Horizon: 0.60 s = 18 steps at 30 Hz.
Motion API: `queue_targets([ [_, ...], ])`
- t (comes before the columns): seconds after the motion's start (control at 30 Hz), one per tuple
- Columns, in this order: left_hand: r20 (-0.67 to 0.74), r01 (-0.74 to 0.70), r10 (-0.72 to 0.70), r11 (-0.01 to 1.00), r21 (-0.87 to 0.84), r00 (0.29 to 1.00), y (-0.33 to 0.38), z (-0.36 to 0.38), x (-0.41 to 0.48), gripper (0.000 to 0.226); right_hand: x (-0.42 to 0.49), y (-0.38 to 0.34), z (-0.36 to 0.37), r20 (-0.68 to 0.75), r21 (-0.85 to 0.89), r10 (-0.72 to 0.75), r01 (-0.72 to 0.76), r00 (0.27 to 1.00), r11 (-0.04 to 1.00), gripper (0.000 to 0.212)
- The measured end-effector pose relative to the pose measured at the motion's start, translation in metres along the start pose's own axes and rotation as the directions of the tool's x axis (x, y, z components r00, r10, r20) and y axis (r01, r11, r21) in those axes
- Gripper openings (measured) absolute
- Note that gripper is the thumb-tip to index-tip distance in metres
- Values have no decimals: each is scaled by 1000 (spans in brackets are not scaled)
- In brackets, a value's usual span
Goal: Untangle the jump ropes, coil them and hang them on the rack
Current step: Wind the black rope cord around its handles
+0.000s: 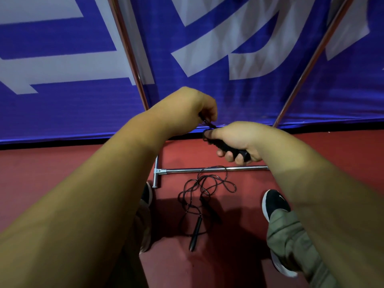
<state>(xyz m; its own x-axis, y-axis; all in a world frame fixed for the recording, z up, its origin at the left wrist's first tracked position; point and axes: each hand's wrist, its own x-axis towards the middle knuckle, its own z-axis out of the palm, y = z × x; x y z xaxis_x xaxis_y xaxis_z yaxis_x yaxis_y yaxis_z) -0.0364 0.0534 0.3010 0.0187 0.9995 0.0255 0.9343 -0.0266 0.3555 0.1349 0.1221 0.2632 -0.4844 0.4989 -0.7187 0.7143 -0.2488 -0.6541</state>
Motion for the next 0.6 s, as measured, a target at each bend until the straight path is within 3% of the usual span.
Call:
queue_targets([
  [0.13, 34, 107, -109, 992, 64, 993, -1, 8, 2, 34, 9, 3, 0, -151, 49, -97, 105, 984, 993, 23],
  [0.23, 84, 226, -230, 973, 52, 970, 2, 7, 0, 20, 5, -1, -1, -165, 69, -174, 187, 971, 980, 15],
  [0.4, 124, 352, -355, 935, 50, 926, 3, 11, -4, 23, 2, -6, -1, -190, 248, -196, 240, 962, 939, 52],
  [0.5, 161, 378, -376, 926, 18, 912, 4, 12, -6, 17, 4, -6, 4, -222, 281, -221, 280, 950, 918, 46],
  [0.6, 198, 368, -385, 922, 118, 902, 1, 16, -8, 14, 2, -9, 4, -303, 388, -219, 330, 927, 861, 36],
])
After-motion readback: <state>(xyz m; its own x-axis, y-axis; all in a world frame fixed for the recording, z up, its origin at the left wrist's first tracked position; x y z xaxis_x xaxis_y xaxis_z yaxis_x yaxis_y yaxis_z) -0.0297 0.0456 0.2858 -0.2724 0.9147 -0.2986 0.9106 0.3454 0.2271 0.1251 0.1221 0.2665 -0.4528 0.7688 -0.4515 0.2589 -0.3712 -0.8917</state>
